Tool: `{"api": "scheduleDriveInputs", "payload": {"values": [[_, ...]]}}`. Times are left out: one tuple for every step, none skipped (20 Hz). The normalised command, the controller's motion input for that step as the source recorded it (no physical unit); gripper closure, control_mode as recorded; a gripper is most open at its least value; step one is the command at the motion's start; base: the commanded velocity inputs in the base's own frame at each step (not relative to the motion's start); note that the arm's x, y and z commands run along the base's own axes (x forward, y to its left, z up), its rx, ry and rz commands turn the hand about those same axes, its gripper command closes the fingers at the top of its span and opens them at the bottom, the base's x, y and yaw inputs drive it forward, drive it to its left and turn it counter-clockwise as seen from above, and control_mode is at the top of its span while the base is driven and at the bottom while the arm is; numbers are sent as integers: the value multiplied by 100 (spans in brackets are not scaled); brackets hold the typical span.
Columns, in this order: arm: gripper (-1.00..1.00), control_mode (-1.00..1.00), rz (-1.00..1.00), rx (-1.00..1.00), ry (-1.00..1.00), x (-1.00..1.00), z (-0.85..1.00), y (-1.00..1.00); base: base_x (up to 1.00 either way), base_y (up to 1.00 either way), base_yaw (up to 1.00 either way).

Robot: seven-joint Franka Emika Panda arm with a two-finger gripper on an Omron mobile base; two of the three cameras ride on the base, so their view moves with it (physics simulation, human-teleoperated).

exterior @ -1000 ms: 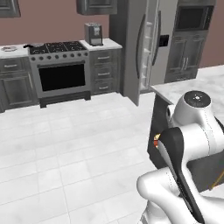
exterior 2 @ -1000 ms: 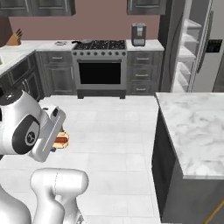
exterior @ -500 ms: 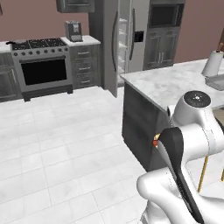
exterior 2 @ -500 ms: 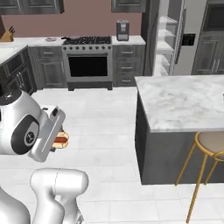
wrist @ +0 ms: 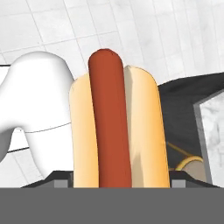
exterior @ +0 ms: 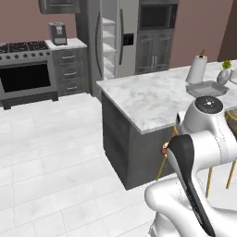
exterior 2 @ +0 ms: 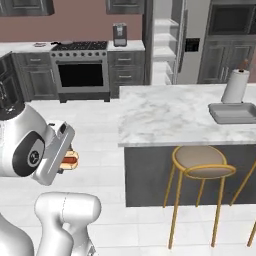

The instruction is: Place the cold items (onion and orange) from the fridge in one tupperware on the dining counter. Place the warm items (hot dog and kebab skewer) in the stove area in another tupperware.

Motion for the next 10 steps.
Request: {"api": "scheduleDriveInputs", "payload": {"values": [[100, 100, 0, 0, 0, 0, 0, 0, 0, -100, 0], [100, 100, 0, 0, 0, 0, 0, 0, 0, -100, 0], [100, 100, 0, 0, 0, 0, 0, 0, 0, -100, 0], [100, 100, 0, 0, 0, 0, 0, 0, 0, -100, 0], [100, 100, 0, 0, 0, 0, 0, 0, 0, -100, 0], [100, 100, 0, 0, 0, 0, 0, 0, -1, -100, 0], [100, 100, 0, 0, 0, 0, 0, 0, -1, -100, 0], [100, 100, 0, 0, 0, 0, 0, 0, 0, -100, 0], [100, 100, 0, 0, 0, 0, 0, 0, 0, -100, 0], [100, 100, 0, 0, 0, 0, 0, 0, 0, -100, 0]]}}
